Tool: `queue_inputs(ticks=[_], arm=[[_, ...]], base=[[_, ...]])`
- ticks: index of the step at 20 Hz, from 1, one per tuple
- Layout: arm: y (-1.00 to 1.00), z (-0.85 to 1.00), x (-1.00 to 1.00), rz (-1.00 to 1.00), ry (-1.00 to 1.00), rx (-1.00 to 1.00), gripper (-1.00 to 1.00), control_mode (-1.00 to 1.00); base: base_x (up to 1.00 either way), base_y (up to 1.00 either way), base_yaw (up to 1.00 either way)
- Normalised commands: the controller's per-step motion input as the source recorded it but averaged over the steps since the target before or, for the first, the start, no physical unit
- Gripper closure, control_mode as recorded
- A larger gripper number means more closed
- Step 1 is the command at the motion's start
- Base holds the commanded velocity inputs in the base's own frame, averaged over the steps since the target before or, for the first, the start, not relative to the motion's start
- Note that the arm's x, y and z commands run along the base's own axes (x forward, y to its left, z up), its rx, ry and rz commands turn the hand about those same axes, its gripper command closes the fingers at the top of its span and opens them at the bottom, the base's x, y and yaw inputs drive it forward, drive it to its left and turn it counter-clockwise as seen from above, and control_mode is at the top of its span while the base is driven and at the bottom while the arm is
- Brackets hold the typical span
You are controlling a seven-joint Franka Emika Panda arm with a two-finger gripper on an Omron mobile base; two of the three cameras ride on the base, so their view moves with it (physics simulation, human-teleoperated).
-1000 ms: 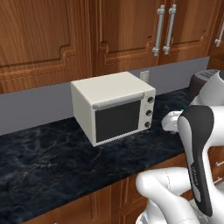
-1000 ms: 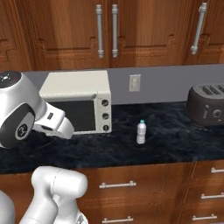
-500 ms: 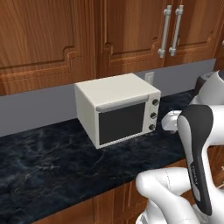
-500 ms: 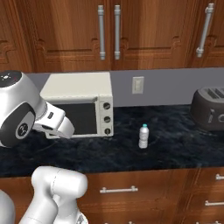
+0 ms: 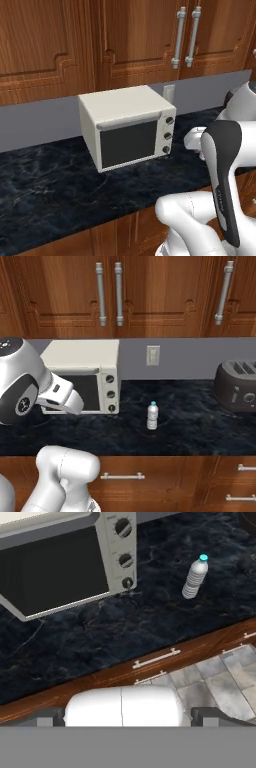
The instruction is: Take the bottled waters from the counter and place them in the freezer to freeze. Close the freezer door after placing the bottles.
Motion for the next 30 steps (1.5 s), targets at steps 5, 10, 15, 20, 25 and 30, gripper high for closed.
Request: queue_inputs(ticks=[5,10,15,20,25,30], arm=[[0.0,0.0,0.0,0.0,0.0,0.0,-1.0,1.0],[0.0,0.0,0.0,0.0,0.0,0.0,-1.0,1.0],[0.0,0.0,0.0,0.0,0.0,0.0,-1.0,1.0],[0.0,0.0,0.0,0.0,0.0,0.0,-1.0,1.0],[0.0,0.0,0.0,0.0,0.0,0.0,-1.0,1.0],[0.0,0.0,0.0,0.0,0.0,0.0,-1.0,1.0]], base=[[0.28,-0.51,0.21],[0.28,-0.34,0.21],[0.27,-0.17,0.24],[0.25,-0.37,0.26],[0.19,-0.36,0.16],[0.14,-0.22,0.03]])
